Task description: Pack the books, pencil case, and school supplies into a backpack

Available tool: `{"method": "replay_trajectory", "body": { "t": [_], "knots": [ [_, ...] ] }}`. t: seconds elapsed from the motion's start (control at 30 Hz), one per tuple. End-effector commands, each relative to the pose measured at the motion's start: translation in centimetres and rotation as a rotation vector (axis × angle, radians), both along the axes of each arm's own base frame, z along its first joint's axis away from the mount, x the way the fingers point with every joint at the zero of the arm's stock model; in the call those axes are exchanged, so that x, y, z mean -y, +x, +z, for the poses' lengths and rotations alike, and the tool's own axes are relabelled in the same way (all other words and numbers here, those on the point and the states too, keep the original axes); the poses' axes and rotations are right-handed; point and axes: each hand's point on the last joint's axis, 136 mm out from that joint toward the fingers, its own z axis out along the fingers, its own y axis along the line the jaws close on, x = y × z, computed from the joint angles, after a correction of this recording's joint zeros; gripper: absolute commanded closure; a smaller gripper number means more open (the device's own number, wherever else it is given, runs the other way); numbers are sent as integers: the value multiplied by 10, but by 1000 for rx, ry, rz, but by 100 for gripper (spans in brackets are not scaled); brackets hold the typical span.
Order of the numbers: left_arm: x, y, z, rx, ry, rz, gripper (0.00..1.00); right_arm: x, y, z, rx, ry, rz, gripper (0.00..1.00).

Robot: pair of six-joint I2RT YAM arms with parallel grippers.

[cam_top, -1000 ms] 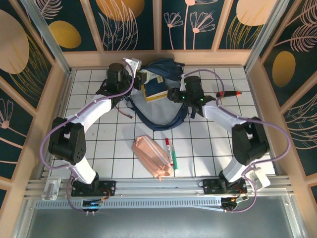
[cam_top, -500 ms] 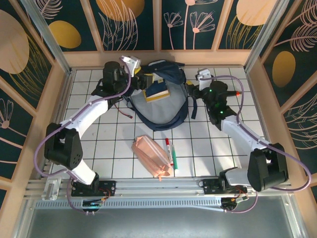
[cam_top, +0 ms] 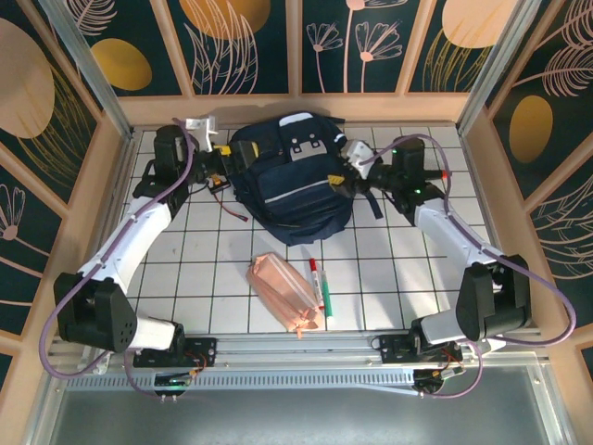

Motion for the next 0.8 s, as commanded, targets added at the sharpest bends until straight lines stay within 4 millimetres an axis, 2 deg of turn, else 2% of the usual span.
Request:
{"method": "replay_trajectory", "body": {
  "t": [0.0, 0.07, 0.13, 0.2, 0.23, 0.3, 0.33, 0.37, 0.43, 0.53, 0.57, 0.67, 0.77],
  "knots": [
    [-29, -2, -60, -244, 29, 203, 1, -24, -28, -40, -7, -203, 142, 23],
    [-40, 0, -77, -271, 55, 272, 2, -31, -39, -47, -40, -231, 193, 23],
    [-49, 2, -95, -306, 85, 322, 7, -40, -51, -50, -65, -257, 252, 23],
    [-56, 6, -114, -342, 142, 348, 17, -49, -57, -54, -75, -275, 283, 25],
    [-59, 9, -123, -354, 175, 359, 24, -51, -56, -56, -83, -273, 284, 26],
    [-67, 16, -139, -367, 236, 385, 32, -61, -50, -57, -135, -230, 280, 38],
    [-69, 20, -145, -360, 265, 387, 39, -68, -48, -55, -170, -203, 289, 41],
    [-72, 24, -151, -347, 302, 389, 44, -75, -46, -55, -199, -185, 303, 42],
    [-78, 31, -164, -350, 373, 395, 46, -90, -46, -65, -201, -202, 317, 39],
    [-73, 41, -175, -378, 400, 361, 50, -105, -36, -89, -175, -262, 281, 40],
    [-73, 43, -191, -405, 409, 361, 53, -107, -31, -94, -178, -266, 262, 41],
    [-69, 48, -220, -427, 412, 339, 59, -109, -7, -105, -190, -254, 156, 42],
    [-66, 53, -233, -462, 404, 334, 63, -110, 17, -106, -209, -206, 28, 46]
  ]
}}
